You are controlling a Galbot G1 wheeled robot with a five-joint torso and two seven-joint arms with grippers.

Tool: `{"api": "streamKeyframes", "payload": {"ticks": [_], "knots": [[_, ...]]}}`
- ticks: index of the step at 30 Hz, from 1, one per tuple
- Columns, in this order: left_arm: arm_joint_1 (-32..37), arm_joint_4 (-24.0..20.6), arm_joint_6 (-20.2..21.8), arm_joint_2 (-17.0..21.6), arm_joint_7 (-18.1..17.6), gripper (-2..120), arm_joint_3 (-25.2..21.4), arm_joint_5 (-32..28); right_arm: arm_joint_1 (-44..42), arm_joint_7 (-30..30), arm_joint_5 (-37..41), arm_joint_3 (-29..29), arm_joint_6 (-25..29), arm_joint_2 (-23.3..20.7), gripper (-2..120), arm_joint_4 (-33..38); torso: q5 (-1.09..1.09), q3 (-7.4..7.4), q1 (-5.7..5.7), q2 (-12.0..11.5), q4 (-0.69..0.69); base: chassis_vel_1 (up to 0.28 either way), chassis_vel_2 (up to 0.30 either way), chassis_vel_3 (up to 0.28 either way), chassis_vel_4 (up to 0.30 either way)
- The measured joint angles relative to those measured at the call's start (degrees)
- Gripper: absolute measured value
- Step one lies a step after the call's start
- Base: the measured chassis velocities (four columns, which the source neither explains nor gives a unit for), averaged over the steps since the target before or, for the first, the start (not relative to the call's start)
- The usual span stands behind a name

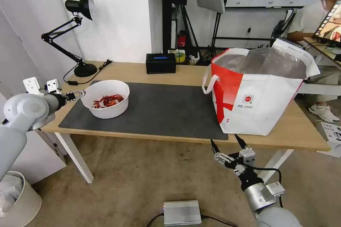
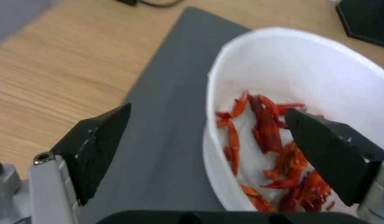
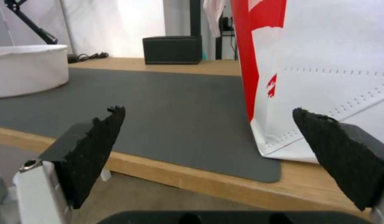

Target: Pick up the trash from the table and place it into the takeout bag.

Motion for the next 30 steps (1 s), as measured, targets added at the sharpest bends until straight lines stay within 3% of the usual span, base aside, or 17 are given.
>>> {"api": "streamKeyframes", "payload": {"ticks": [20, 30], "knots": [[-8.61, 7.66, 3.54, -4.09, -3.71, 100, 8.52, -2.53, 0.00, 0.00, 0.00, 0.00, 0.00, 0.00, 100, 0.00, 0.02, 0.00, 0.00, 0.01, 0.00, 0.000, 0.000, 0.000, 0.000], [-10.14, 10.38, 3.86, -5.00, -4.50, 100, 10.37, -2.36, 0.00, 0.00, 0.00, 0.00, 0.00, 0.00, 100, 0.00, 0.02, 0.00, -0.01, 0.01, 0.00, 0.000, 0.000, 0.000, 0.000]]}}
